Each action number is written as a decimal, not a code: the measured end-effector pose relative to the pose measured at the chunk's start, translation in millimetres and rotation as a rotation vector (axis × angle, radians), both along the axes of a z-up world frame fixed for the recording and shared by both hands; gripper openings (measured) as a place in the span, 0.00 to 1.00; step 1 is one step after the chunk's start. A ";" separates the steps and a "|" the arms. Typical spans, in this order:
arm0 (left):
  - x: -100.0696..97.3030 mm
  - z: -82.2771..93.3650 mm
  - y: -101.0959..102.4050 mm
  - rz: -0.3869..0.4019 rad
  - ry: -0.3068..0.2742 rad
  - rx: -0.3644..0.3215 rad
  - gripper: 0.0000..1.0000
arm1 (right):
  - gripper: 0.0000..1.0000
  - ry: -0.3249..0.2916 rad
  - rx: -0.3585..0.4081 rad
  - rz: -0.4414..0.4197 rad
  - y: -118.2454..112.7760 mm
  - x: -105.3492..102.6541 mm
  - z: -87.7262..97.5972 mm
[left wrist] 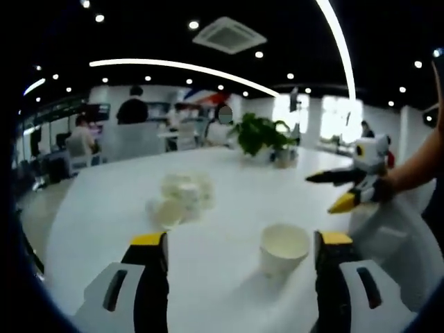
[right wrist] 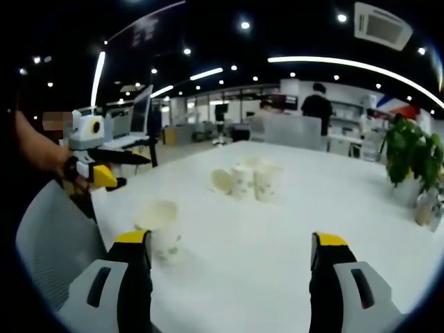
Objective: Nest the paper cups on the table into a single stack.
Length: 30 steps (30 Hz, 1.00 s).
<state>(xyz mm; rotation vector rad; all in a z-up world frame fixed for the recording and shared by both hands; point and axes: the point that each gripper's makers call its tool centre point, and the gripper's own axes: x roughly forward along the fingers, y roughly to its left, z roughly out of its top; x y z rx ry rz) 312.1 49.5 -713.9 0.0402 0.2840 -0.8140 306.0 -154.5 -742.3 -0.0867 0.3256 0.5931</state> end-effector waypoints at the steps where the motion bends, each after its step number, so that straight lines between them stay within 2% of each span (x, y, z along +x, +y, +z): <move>1: -0.4 0.0 5.7 0.015 0.001 0.006 0.88 | 0.94 0.000 0.000 -0.003 -0.6 0.4 0.2; 4: -4.2 -4.3 23.2 0.056 0.031 0.006 0.91 | 0.94 0.003 0.000 -0.010 -2.4 1.1 -0.3; 6: -9.8 -8.0 29.0 0.085 0.075 0.004 0.93 | 0.94 0.004 -0.003 -0.010 -2.6 1.4 -0.2; 7: -12.5 -7.2 29.8 0.092 0.077 -0.001 0.95 | 0.95 0.004 -0.005 -0.009 -2.6 1.8 0.1; 11: -23.9 -2.8 30.1 0.122 0.025 -0.023 0.98 | 0.96 -0.027 -0.036 0.000 -4.0 5.6 2.5; 12: -25.6 -3.3 29.0 0.126 0.023 -0.042 0.98 | 0.97 -0.021 -0.046 0.002 -4.3 7.1 -2.0; 14: -24.0 -3.3 28.4 0.120 0.027 -0.034 0.98 | 0.97 -0.004 -0.050 0.001 -5.1 8.2 -7.1; 16: -19.4 -0.5 31.2 0.141 -0.012 -0.015 0.98 | 0.97 0.006 -0.044 0.004 -3.6 7.0 -8.8; 19: -23.0 -8.1 29.8 0.138 0.014 0.011 0.96 | 0.96 0.006 -0.046 0.028 4.3 1.1 -10.4; 22: -23.9 -6.5 27.7 0.135 -0.011 0.033 0.98 | 0.96 0.002 -0.063 0.058 10.4 -1.8 -12.6; 24: -25.1 -9.2 28.9 0.141 -0.013 0.071 0.98 | 0.96 0.005 -0.069 0.068 12.1 -3.1 -14.1; 27: -27.0 -7.8 26.4 0.129 -0.027 0.077 0.98 | 0.96 0.003 -0.073 0.079 13.5 -4.5 -14.5; 30: -28.0 -11.5 24.0 0.117 -0.005 0.072 0.98 | 0.96 0.005 -0.071 0.079 13.5 -4.4 -14.8</move>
